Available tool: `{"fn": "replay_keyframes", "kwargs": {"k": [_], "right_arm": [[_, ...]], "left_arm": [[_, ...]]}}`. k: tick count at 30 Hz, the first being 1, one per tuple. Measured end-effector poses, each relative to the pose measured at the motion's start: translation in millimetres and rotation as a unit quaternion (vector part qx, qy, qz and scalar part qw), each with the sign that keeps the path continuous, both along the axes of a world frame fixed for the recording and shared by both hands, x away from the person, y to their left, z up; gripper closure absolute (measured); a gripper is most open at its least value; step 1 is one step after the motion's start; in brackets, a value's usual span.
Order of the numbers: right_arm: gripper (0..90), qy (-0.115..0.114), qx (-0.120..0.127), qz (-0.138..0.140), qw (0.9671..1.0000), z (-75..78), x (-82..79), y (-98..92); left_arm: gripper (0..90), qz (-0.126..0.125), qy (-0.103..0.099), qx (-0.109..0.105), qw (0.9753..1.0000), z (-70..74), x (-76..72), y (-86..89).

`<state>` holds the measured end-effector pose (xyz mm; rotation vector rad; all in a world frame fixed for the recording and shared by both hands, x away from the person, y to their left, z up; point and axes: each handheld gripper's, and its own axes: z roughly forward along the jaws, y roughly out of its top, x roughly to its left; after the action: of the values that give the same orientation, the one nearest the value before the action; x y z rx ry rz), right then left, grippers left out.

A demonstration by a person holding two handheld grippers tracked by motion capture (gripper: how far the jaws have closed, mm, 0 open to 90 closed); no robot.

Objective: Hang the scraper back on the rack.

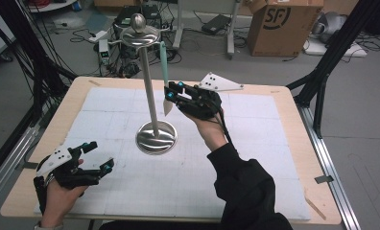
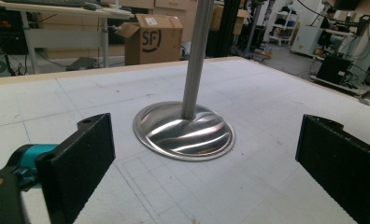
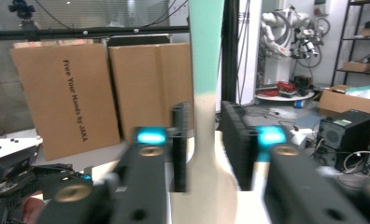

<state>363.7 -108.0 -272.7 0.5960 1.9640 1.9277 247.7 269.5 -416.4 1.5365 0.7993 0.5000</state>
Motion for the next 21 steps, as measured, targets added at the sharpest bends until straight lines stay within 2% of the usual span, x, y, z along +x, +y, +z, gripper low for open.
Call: {"fn": "replay_keyframes", "kwargs": {"k": [4, 7, 9, 13, 16, 18, 21], "right_arm": [[59.5, -0.001, -0.005, 0.006, 1.0000, 3.1, -6.0, -3.1], [51.2, -0.017, -0.010, 0.006, 0.9998, 3.2, -12.7, -6.7], [44.8, -0.020, -0.013, 0.000, 0.9997, 0.7, -16.6, -11.0], [35.2, -0.017, -0.034, -0.007, 0.9993, -7.0, -20.3, -22.4], [31.9, -0.015, -0.049, -0.005, 0.9987, -13.0, -21.7, -31.8], [26.9, -0.005, -0.064, -0.006, 0.9979, -17.6, -23.1, -37.3], [18.7, 0.004, -0.073, -0.005, 0.9973, -26.2, -25.6, -45.1]], "left_arm": [[5.2, 0.000, -0.002, -0.004, 1.0000, 0.5, -0.9, 2.0], [5.2, 0.004, -0.005, -0.010, 0.9999, 2.0, -1.9, 5.3], [5.2, 0.006, -0.007, -0.015, 0.9998, 2.7, -2.5, 5.7], [5.3, 0.004, -0.010, -0.013, 0.9999, 3.9, -3.2, 4.5], [5.3, 0.004, -0.012, -0.010, 0.9999, 3.6, -3.4, 4.6], [5.2, 0.007, -0.011, -0.012, 0.9998, 3.1, -3.1, 6.2], [5.3, 0.010, -0.011, -0.016, 0.9998, 3.2, -3.3, 7.8]]}}
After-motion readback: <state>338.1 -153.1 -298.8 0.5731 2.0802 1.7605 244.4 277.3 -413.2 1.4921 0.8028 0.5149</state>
